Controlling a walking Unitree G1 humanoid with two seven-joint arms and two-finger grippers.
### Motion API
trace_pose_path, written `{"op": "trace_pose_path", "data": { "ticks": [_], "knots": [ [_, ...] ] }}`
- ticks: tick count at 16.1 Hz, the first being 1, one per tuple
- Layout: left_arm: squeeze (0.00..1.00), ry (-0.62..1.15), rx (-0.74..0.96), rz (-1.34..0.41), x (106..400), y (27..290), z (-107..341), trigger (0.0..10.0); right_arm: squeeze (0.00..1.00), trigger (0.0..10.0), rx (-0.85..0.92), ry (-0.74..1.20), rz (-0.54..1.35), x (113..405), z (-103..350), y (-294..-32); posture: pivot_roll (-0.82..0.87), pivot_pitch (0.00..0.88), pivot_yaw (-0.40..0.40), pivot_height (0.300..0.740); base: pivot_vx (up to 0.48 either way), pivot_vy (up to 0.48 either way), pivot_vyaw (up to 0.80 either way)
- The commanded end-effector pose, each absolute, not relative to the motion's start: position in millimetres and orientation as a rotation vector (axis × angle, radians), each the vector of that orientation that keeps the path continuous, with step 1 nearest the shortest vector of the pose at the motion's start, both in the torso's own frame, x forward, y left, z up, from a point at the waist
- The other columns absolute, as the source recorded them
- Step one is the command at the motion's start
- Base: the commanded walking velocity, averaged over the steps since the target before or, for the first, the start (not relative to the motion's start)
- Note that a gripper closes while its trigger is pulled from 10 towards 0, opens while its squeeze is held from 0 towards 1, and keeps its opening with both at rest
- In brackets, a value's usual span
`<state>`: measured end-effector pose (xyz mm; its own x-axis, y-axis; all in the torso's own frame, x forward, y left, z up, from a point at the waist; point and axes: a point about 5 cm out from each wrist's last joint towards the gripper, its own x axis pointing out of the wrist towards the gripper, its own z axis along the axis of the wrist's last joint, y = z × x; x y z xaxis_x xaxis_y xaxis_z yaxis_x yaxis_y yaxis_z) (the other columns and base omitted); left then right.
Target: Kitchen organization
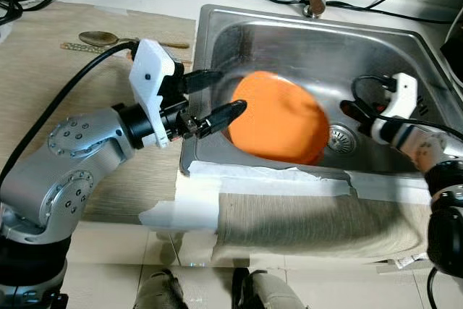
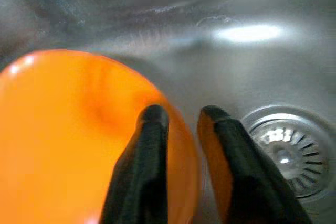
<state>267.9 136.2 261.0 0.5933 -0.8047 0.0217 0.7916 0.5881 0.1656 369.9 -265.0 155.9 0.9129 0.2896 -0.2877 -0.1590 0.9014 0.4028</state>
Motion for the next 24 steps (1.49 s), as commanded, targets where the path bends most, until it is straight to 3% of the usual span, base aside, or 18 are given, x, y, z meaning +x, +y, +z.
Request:
{"op": "trace_pose_path", "data": {
  "ticks": [1, 4, 5, 7, 8, 11, 15, 17, 18, 22, 23, 24],
  "knots": [
    [0.0, -0.109, 0.181, -0.884, 269, 144, 261, 10.0, 1.0, 10.0, 0.355, 0.314, 0.194, 364, 162, -288, -0.09, 0.165, -0.124, 0.74, 0.0, 0.0, 0.0],
    [0.0, -0.111, 0.173, -0.848, 267, 155, 264, 10.0, 1.0, 10.0, 0.275, 0.272, 0.199, 359, 171, -299, -0.09, 0.16, -0.122, 0.74, 0.0, 0.0, 0.0],
    [0.0, -0.139, 0.2, -0.757, 273, 170, 270, 10.0, 0.0, 10.0, 0.244, 0.219, 0.237, 356, 179, -303, -0.09, 0.159, -0.117, 0.74, 0.0, 0.0, 0.0],
    [0.0, -0.161, 0.249, -0.667, 280, 182, 276, 10.0, 0.0, 10.0, 0.219, 0.157, 0.249, 355, 187, -305, -0.09, 0.164, -0.109, 0.74, 0.0, 0.0, 0.0],
    [0.0, -0.156, 0.293, -0.564, 292, 195, 279, 10.0, 0.0, 10.0, 0.205, 0.082, 0.297, 353, 194, -297, -0.09, 0.171, -0.104, 0.74, 0.0, 0.0, 0.0],
    [0.0, -0.119, 0.358, -0.486, 305, 205, 275, 10.0, 0.0, 10.0, 0.2, 0.007, 0.373, 352, 201, -281, -0.09, 0.172, -0.096, 0.74, 0.0, 0.0, 0.0],
    [0.0, -0.06, 0.456, -0.392, 351, 222, 277, 10.0, 0.0, 10.0, 0.196, -0.117, 0.622, 342, 225, -225, -0.11, 0.197, -0.089, 0.74, 0.0, 0.0, 0.0],
    [0.0, -0.031, 0.417, -0.472, 364, 228, 278, 10.0, 0.0, 10.0, 0.192, -0.092, 0.697, 334, 218, -205, -0.12, 0.199, -0.094, 0.74, 0.0, 0.0, 0.0],
    [1.0, -0.019, 0.396, -0.526, 367, 230, 279, 10.0, 0.0, 10.0, 0.195, -0.074, 0.713, 331, 214, -201, -0.13, 0.2, -0.094, 0.74, 0.0, 0.0, 0.0],
    [1.0, 0.012, 0.424, -0.656, 374, 234, 287, 10.0, 0.0, 10.0, 0.145, -0.025, 0.869, 313, 210, -184, -0.15, 0.219, -0.108, 0.74, 0.0, 0.0, 0.0],
    [0.93, 0.013, 0.448, -0.685, 375, 234, 287, 10.0, 0.0, 10.0, 0.116, -0.018, 0.943, 307, 211, -178, -0.16, 0.223, -0.11, 0.74, 0.0, 0.0, 0.0],
    [0.0, 0.045, 0.533, -0.708, 377, 238, 284, 10.0, 0.0, 10.0, 0.032, 0.004, 1.036, 299, 211, -174, -0.17, 0.222, -0.115, 0.74, 0.0, 0.0, 0.0]
  ]
}}
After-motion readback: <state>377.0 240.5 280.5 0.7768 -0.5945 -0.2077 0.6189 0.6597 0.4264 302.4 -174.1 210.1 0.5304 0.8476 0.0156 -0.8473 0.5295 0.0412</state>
